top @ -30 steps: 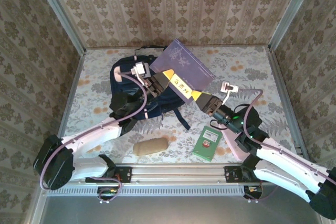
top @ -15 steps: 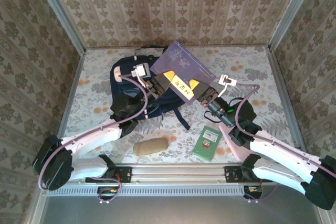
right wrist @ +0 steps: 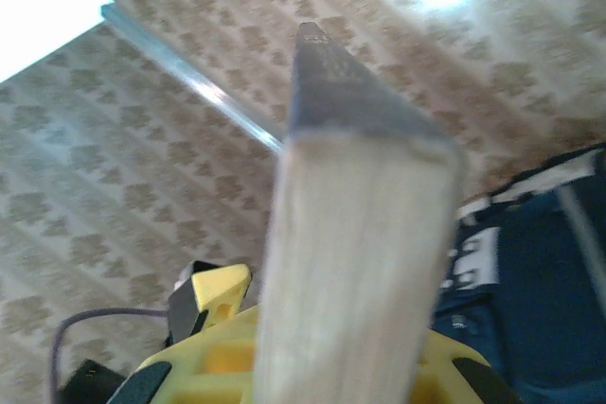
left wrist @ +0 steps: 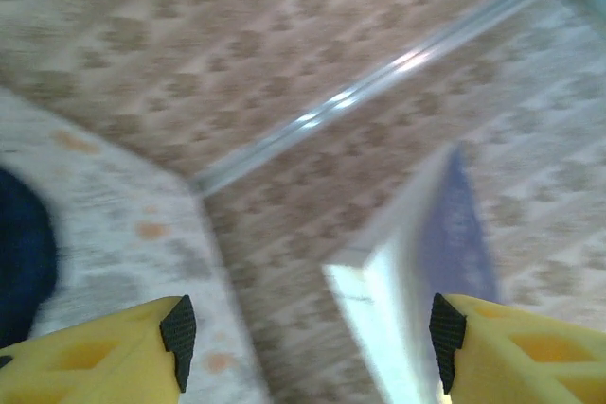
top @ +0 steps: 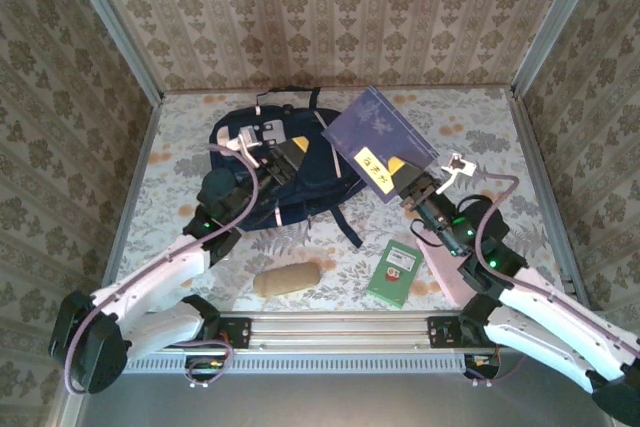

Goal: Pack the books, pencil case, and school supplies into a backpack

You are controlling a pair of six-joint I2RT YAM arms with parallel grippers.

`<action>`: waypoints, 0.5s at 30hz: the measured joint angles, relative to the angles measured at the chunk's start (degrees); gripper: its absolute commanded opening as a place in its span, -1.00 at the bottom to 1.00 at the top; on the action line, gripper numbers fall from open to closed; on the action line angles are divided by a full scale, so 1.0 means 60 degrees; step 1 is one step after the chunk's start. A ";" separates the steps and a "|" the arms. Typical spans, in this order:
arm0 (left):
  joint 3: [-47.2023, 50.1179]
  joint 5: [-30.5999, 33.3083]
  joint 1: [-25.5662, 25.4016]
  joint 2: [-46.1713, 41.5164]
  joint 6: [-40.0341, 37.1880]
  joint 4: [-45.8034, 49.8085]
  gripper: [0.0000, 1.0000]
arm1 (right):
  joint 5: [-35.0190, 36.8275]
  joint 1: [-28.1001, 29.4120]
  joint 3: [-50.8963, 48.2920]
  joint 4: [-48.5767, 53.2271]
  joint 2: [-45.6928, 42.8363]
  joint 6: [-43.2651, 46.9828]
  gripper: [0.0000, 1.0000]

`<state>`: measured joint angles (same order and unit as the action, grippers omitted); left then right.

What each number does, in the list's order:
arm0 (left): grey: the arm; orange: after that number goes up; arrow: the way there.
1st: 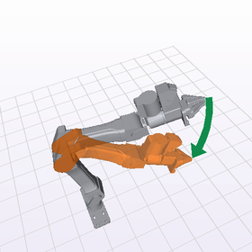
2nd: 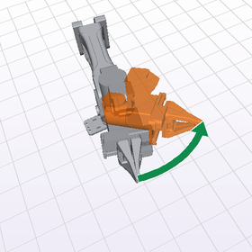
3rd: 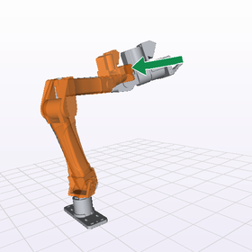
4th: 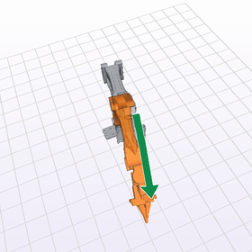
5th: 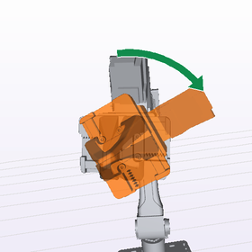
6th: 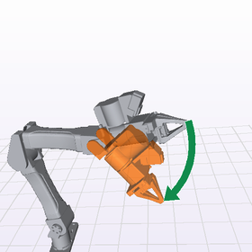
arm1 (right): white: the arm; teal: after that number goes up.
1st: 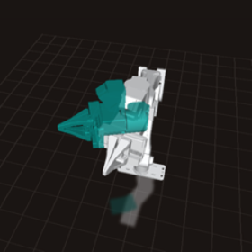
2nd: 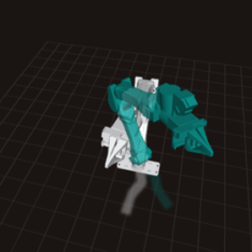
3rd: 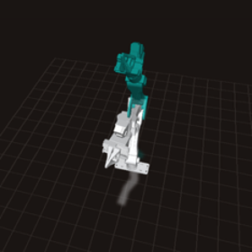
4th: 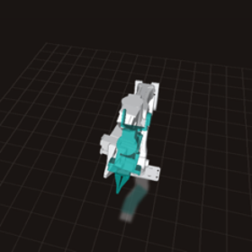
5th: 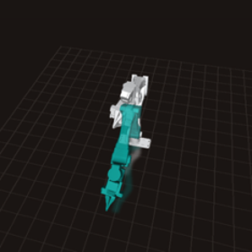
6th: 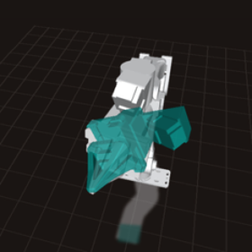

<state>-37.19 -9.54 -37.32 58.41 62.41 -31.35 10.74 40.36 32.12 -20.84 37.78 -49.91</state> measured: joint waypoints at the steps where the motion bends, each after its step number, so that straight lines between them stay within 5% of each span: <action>1: -0.0248 -0.0004 0.0142 0.0018 -0.0215 0.0725 0.40 | 0.0182 -0.0073 -0.0047 0.0368 -0.0200 0.0066 -1.00; 6: -0.2535 -0.0466 0.0699 0.1413 -0.1548 0.3807 0.42 | 0.0925 -0.0557 -0.0637 0.2240 -0.1111 0.0117 -1.00; 15: -0.5716 -0.2339 0.1428 0.6244 -0.2211 0.5344 0.34 | 0.1534 -0.1067 -0.0820 0.4430 -0.1410 0.0058 -1.00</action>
<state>-71.48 -23.57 -28.75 95.88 49.15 0.71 19.94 33.95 27.20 5.74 29.32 -49.56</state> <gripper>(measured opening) 0.685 0.136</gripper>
